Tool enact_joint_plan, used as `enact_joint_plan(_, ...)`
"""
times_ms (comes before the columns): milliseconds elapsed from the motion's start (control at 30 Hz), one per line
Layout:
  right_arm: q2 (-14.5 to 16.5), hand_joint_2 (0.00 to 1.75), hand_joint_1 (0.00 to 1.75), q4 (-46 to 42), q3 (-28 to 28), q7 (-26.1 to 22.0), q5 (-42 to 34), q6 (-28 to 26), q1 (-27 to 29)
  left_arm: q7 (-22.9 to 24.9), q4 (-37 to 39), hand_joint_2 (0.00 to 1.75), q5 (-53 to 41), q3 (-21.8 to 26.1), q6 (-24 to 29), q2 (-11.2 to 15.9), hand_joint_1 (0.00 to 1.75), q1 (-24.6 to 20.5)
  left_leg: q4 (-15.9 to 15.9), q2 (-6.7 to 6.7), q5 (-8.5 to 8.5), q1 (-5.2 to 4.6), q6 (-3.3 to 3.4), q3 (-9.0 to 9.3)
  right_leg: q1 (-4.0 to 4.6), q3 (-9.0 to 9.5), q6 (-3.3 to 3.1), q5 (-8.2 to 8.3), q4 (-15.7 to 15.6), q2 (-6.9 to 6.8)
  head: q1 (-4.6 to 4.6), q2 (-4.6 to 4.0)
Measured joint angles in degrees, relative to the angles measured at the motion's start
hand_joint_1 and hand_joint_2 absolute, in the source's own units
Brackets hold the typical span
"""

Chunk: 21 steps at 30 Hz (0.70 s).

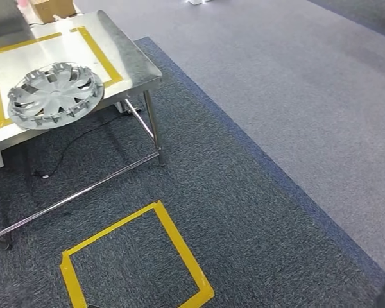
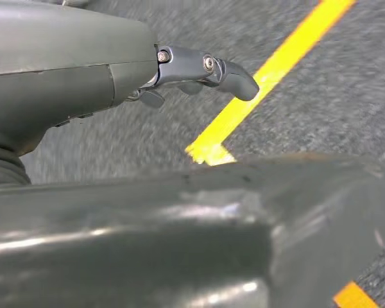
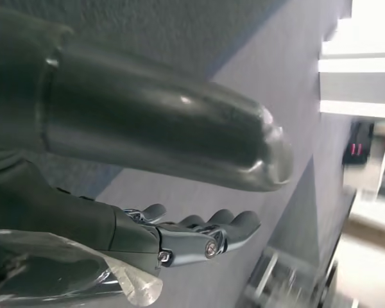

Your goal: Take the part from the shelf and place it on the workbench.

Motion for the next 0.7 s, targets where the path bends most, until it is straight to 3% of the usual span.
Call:
enact_joint_plan(67, 0.55, 0.0, 0.0, -0.05, -0.84, -0.15, -0.25, 0.49, -0.4, 0.02, 0.05, 0.0, -2.77, -1.67, -0.35, 0.66, 0.0, 0.49, 7.54, -1.97, -3.89, 0.13, -0.28, -3.13, -0.02, -0.11, -0.33, 0.18, 0.01, 1.22, -0.09, 0.0)
enact_joint_plan(100, 0.78, 0.0, 0.0, -0.03, -1.25, -0.23, -0.33, 0.83, -0.61, 0.02, 0.11, 0.0, -4.49, -2.7, -0.54, 0.99, 0.0, 0.78, 10.79, -2.26, -4.95, 0.15, -0.35, -4.61, -0.01, -0.13, -0.37, 0.2, 0.04, 1.94, -0.07, 0.0)
enact_joint_plan(133, 0.96, 0.0, 0.0, -0.01, -1.62, -0.32, -0.37, 1.19, -0.82, 0.02, 0.18, 0.0, -6.18, -3.8, -0.74, 1.25, 0.0, 1.03, 12.35, -2.37, -4.89, 0.15, -0.37, -5.44, 0.0, -0.13, -0.38, 0.21, 0.07, 2.68, -0.08, 0.0)
enact_joint_plan(167, 1.11, 0.0, 0.0, 0.04, -2.0, -0.39, -0.38, 1.5, -1.05, -0.01, 0.26, 0.0, -7.76, -4.92, -0.94, 1.49, 0.0, 1.2, 11.71, -2.46, -3.65, 0.17, -0.34, -5.36, 0.0, -0.09, -0.37, 0.2, 0.12, 3.4, -0.08, 0.0)
enact_joint_plan(200, 1.25, 0.0, 0.0, 0.09, -2.35, -0.45, -0.38, 1.75, -1.29, -0.06, 0.35, 0.0, -9.19, -6.06, -1.1, 1.73, 0.0, 1.3, 8.93, -2.72, -1.48, 0.22, -0.27, -4.36, -0.01, -0.02, -0.33, 0.18, 0.18, 4.11, -0.08, 0.0)
enact_joint_plan(267, 1.43, 0.0, 0.0, 0.15, -2.92, -0.6, -0.33, 2.02, -1.77, -0.2, 0.6, 0.0, -11.25, -8.1, -1.4, 2.09, 0.0, 1.43, 1.33, -4.62, 2.54, 0.47, -0.04, -1.48, 0.07, -0.1, -0.04, 0.02, 0.53, 5.39, -0.07, 0.0)
enact_joint_plan(333, 1.5, 0.0, 0.0, 0.18, -3.35, -0.79, -0.28, 2.2, -2.16, -0.38, 0.94, 0.0, -12.53, -9.82, -1.73, 2.3, 0.0, 1.57, -2.53, -6.19, 3.62, 0.56, 0.27, -0.07, 0.11, -0.65, 0.61, 0.01, 0.9, 6.55, -0.06, 0.0)
enact_joint_plan(400, 1.56, 0.0, 0.0, 0.21, -3.73, -0.92, -0.2, 2.61, -2.37, -0.64, 1.19, 0.0, -13.43, -11.19, -2.08, 2.39, 0.0, 1.74, -2.83, -5.7, 3.46, 0.43, 0.78, -0.08, -0.06, -1.35, 1.39, 0.24, 0.91, 7.56, -0.04, 0.0)
enact_joint_plan(433, 1.6, 0.0, 0.0, 0.25, -3.99, -0.96, -0.14, 2.86, -2.43, -0.8, 1.26, 0.0, -13.74, -11.78, -2.2, 2.44, 0.0, 1.78, -3.03, -5.16, 3.61, 0.45, 1.17, -0.09, -0.14, -1.7, 1.68, 0.11, 1.1, 7.27, -0.01, 0.0)
enact_joint_plan(500, 1.66, 0.0, 0.0, 0.35, -4.53, -1.03, -0.04, 3.22, -2.77, -1.02, 1.37, 0.0, -14.08, -12.75, -2.32, 2.58, 0.0, 1.82, -3.43, -3.95, 3.94, 0.56, 1.99, -0.14, -0.07, -3.51, 2.16, -2.05, 4.08, 4.75, 0.23, 0.0)
enact_joint_plan(567, 1.67, 0.0, 0.0, 0.56, -4.82, -1.08, -0.03, 3.38, -3.23, -1.09, 1.5, 0.0, -14.11, -13.34, -2.38, 2.77, 0.0, 2.0, -3.46, -2.59, 4.0, 0.39, 2.36, -0.32, -0.03, -6.94, 2.52, -6.15, 11.35, 2.08, 0.47, 0.0)
enact_joint_plan(600, 1.68, 0.0, 0.0, 0.7, -4.87, -1.08, -0.02, 3.44, -3.37, -1.09, 1.58, 0.0, -14.12, -13.57, -2.42, 2.85, 0.0, 2.15, -3.44, -1.85, 3.99, 0.29, 2.39, -0.38, -0.06, -8.64, 2.67, -7.73, 15.08, 1.68, 0.5, 0.0)
enact_joint_plan(633, 1.68, 0.0, 0.0, 0.84, -4.91, -1.08, -0.01, 3.49, -3.43, -1.09, 1.66, 0.0, -14.14, -13.8, -2.46, 2.9, 0.0, 2.25, -3.43, -1.11, 3.98, 0.22, 2.4, -0.42, -0.08, -9.5, 2.74, -8.21, 17.18, 1.55, 0.49, 0.0)
enact_joint_plan(667, 1.68, 0.0, 0.0, 0.96, -4.95, -1.08, 0.01, 3.49, -3.45, -1.09, 1.74, 0.0, -14.15, -14.02, -2.48, 2.93, 0.0, 2.3, -3.42, -0.41, 3.97, 0.18, 2.38, -0.44, -0.08, -9.25, 2.73, -7.6, 17.08, 1.41, 0.49, 0.0)
enact_joint_plan(700, 1.68, 0.0, 0.0, 1.04, -4.98, -1.08, 0.02, 3.5, -3.45, -1.09, 1.8, 0.0, -14.16, -14.19, -2.49, 2.95, 0.0, 2.29, -3.42, 0.2, 3.94, 0.17, 2.35, -0.41, -0.07, -7.73, 2.66, -6.05, 14.55, 1.14, 0.5, 0.0)
